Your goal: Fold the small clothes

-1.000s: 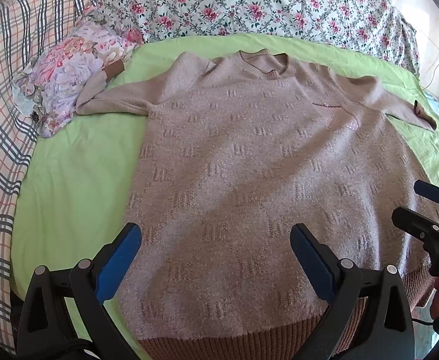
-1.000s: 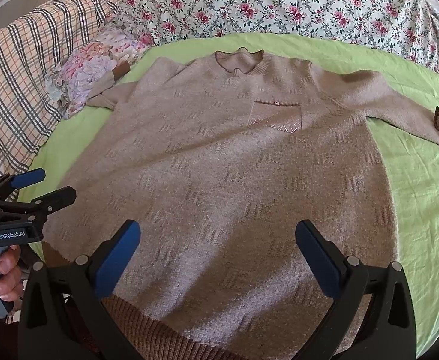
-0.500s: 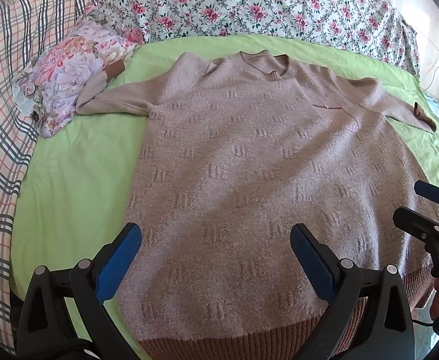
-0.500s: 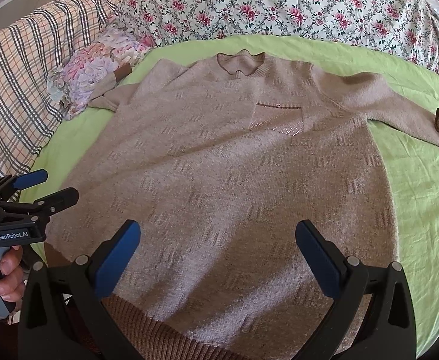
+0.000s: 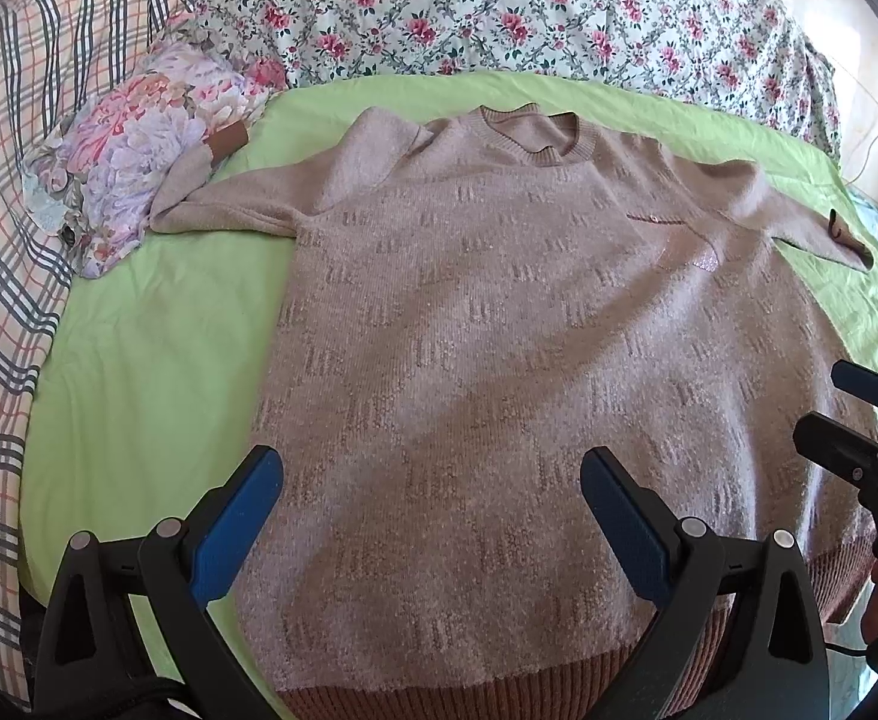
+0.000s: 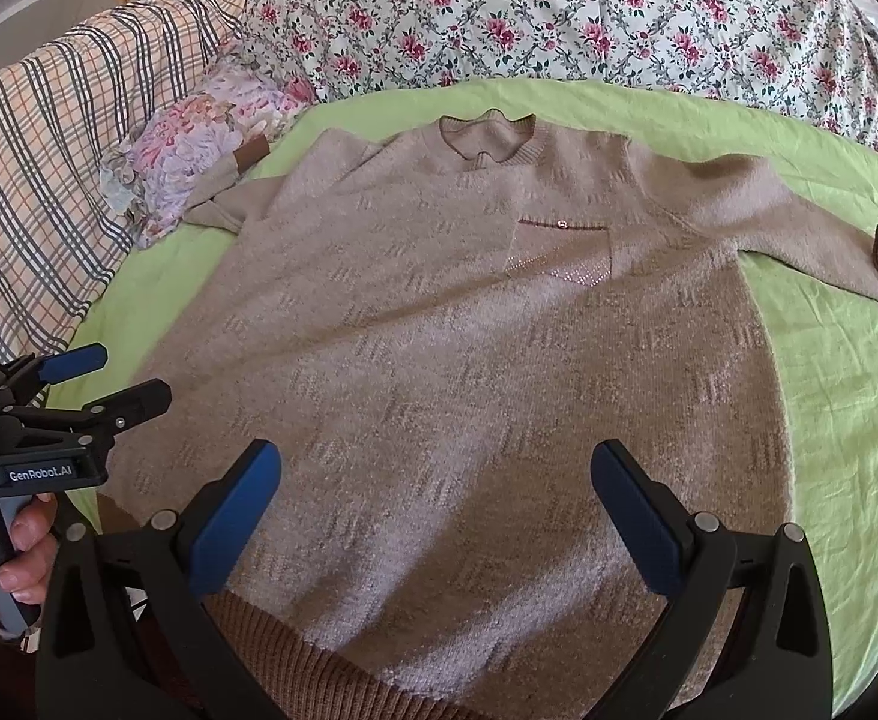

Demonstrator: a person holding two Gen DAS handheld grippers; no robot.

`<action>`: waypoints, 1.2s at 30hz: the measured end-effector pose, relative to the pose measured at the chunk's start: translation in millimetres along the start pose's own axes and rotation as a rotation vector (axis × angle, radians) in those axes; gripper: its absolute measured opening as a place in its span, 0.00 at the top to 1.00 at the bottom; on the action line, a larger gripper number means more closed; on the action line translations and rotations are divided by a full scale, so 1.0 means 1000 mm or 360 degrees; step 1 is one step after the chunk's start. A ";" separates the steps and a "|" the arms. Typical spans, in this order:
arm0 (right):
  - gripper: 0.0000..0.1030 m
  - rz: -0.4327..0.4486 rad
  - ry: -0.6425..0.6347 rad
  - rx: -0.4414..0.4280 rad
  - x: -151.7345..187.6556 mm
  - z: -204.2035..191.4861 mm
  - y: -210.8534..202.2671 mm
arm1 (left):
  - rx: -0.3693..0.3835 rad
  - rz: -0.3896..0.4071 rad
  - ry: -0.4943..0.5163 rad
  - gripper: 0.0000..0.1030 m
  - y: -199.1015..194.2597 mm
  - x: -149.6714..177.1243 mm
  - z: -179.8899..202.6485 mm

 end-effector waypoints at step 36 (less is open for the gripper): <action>0.03 0.0327 0.0270 0.0731 -0.096 0.308 -0.103 | 0.0086 -0.0135 0.0024 0.03 0.052 -0.074 0.033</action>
Point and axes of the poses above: each gripper's, at about its wrist camera, not at the fingertips, and y roughly the way its jaws point, z to its right, x to its underside, the point moved 9 cm from there along y, roughly the way its jaws point, and after that the axes turned 8 degrees about -x, right-handed, at the moved point
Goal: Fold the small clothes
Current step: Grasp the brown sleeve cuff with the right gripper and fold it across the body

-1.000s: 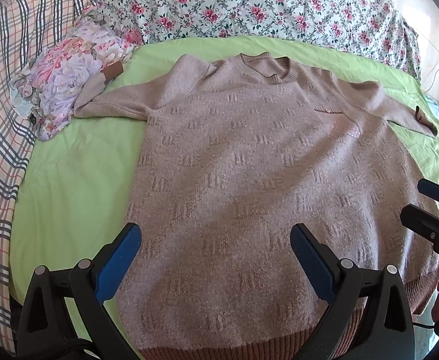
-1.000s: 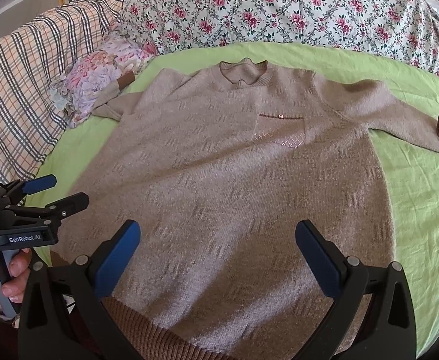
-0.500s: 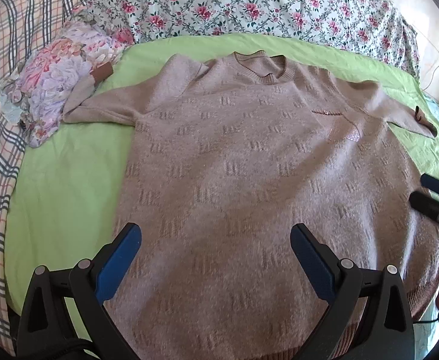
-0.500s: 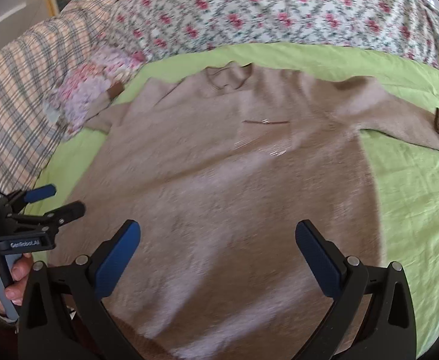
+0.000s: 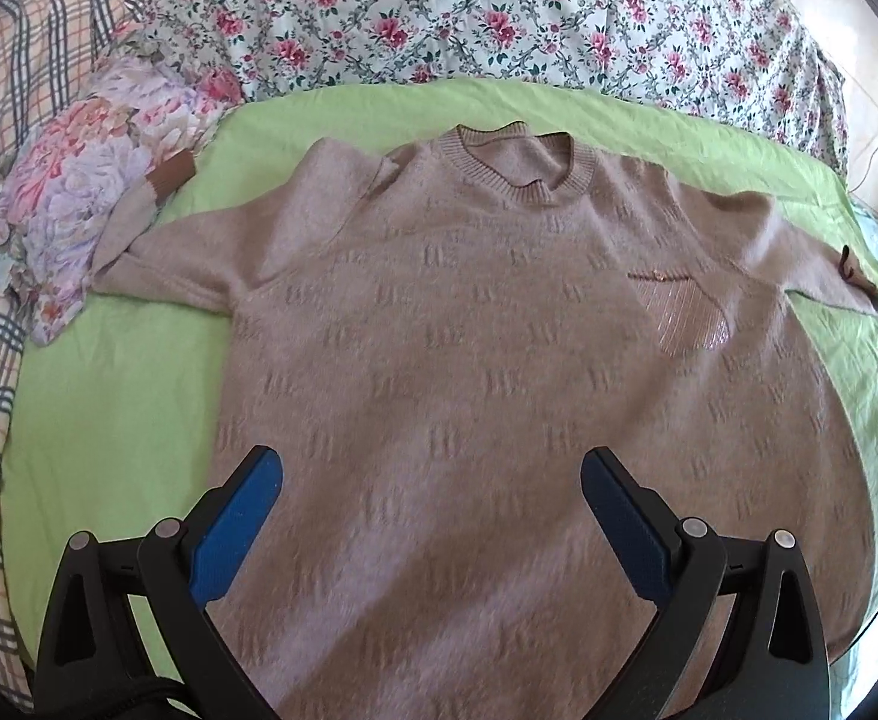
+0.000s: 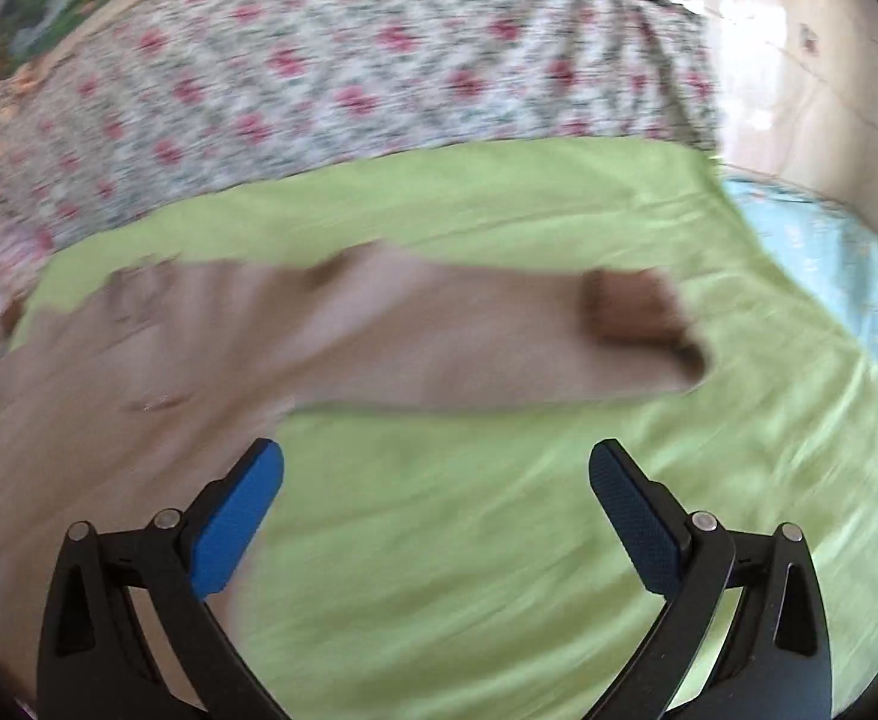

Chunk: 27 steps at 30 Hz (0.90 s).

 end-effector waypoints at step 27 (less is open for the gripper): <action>0.91 -0.0219 0.0156 -0.0519 -0.023 -0.062 0.086 | 0.0027 -0.0083 0.0006 0.03 0.036 -0.017 0.020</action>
Point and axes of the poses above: each gripper's, at about its wrist camera, not at the fingertips, and y roughly the way its jaws point, z to its right, x to its underside, the point moved 9 cm from there along y, roughly the way its jaws point, and after that the axes turned 8 degrees about -x, right-handed, at the moved point
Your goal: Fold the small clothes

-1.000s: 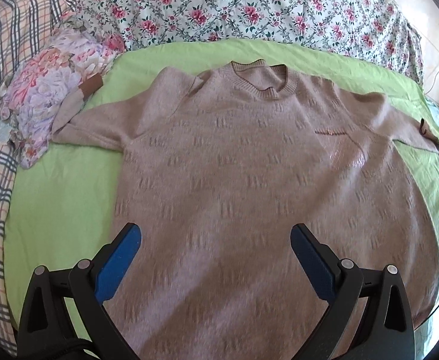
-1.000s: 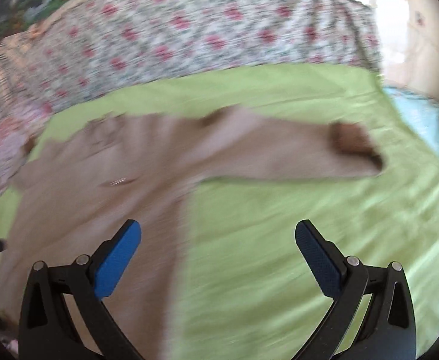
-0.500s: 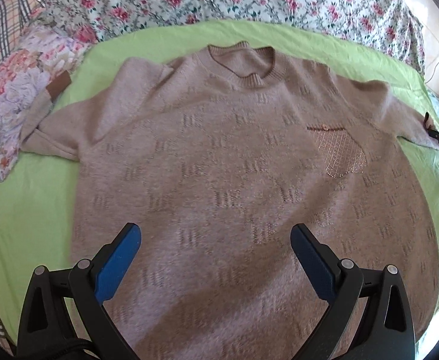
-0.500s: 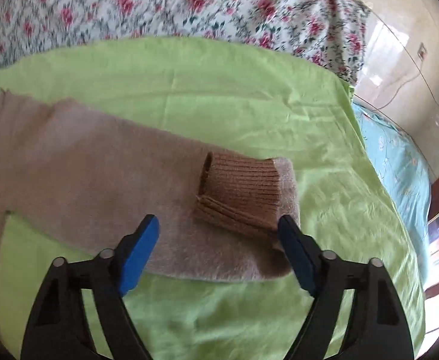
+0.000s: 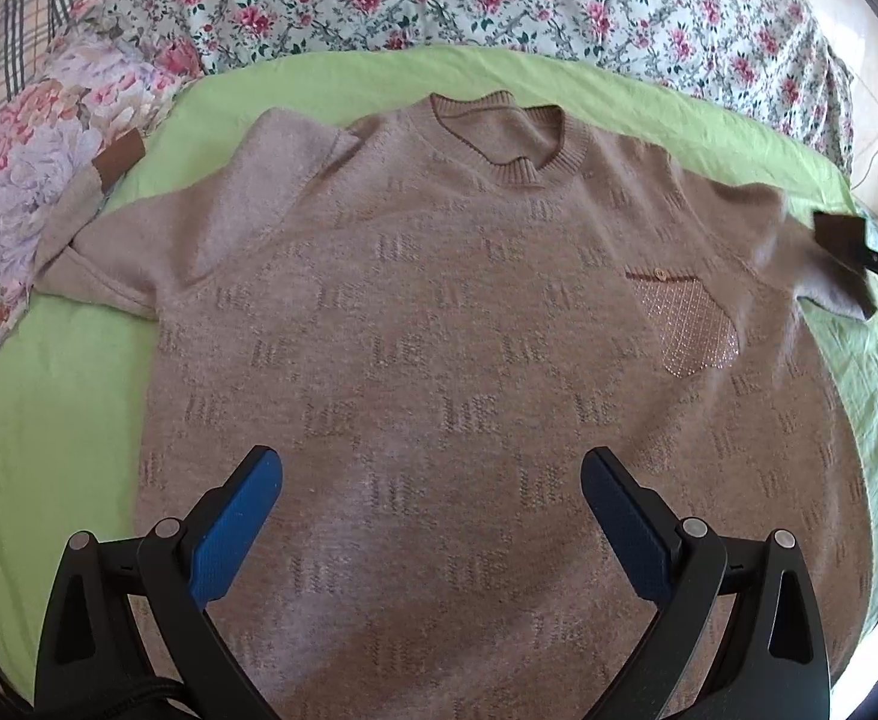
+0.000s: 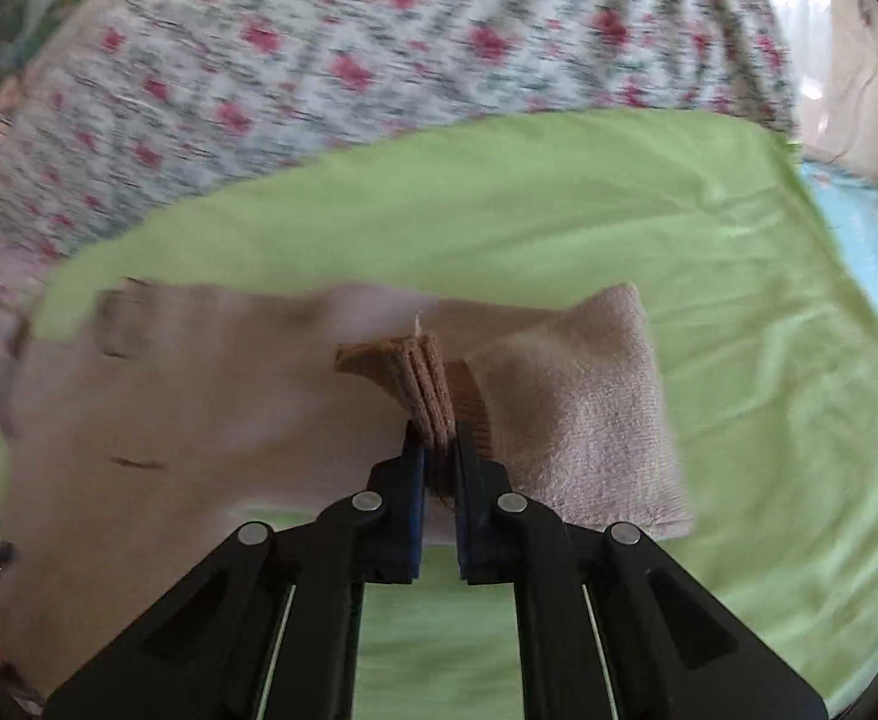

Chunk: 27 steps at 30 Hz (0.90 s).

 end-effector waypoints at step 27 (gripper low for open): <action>0.46 -0.0418 0.0097 -0.0912 0.049 -0.303 0.167 | 0.0482 -0.0079 -0.0232 0.03 0.059 -0.053 -0.030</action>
Point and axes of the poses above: each gripper's, at about its wrist camera, not at the fingertips, and y roughly the way its jaws point, z to its right, x to its underside, the point moved 9 cm from there along y, roughly the way its jaws point, and after that the axes turned 8 degrees about -x, right-handed, at the moved point
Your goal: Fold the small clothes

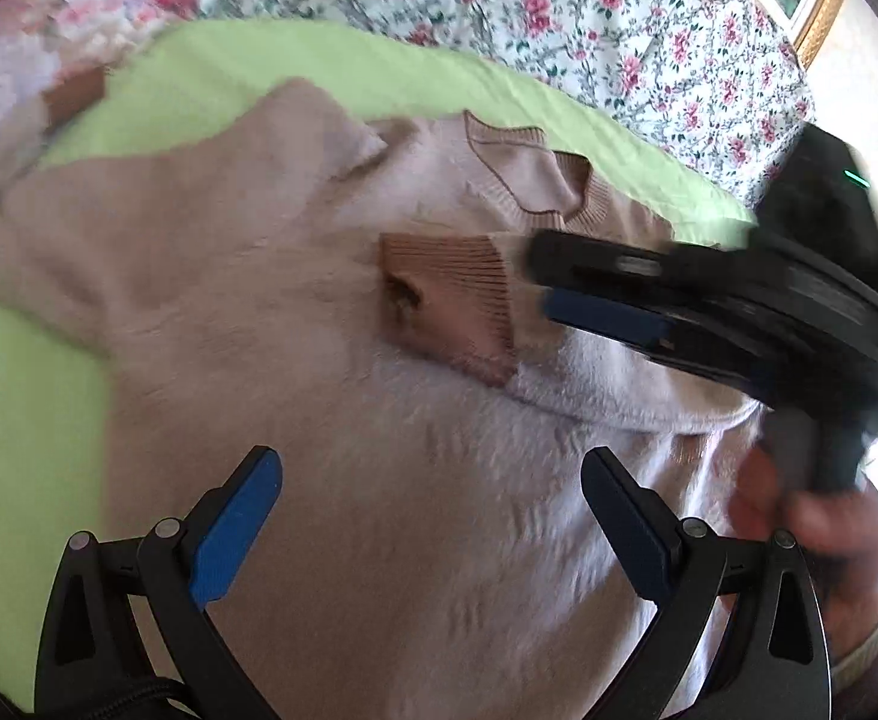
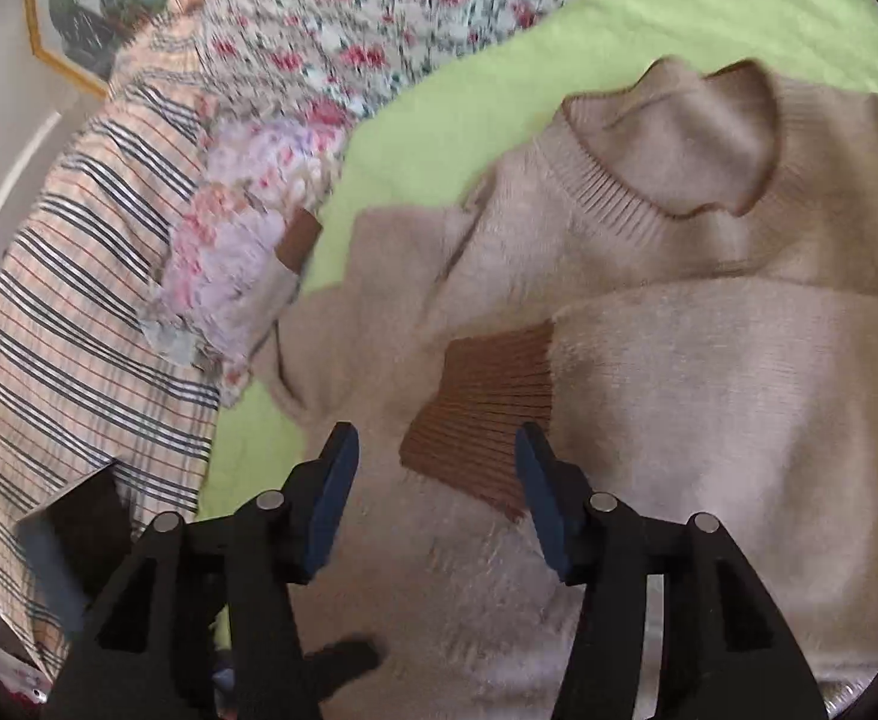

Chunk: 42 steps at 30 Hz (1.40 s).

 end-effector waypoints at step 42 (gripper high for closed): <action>0.90 0.0268 0.0133 0.0812 -0.016 0.184 -0.177 | 0.0016 0.0146 -0.0041 0.94 0.014 -0.038 -0.024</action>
Point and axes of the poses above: each gripper's, at about its wrist camera, not at the fingertips, and y roughly the way its jaws point, z to its right, x to its underside, the point moved 9 cm from there along y, roughly the way its jaws point, and after that the axes turned 8 degrees about -x, right-handed, at the moved point
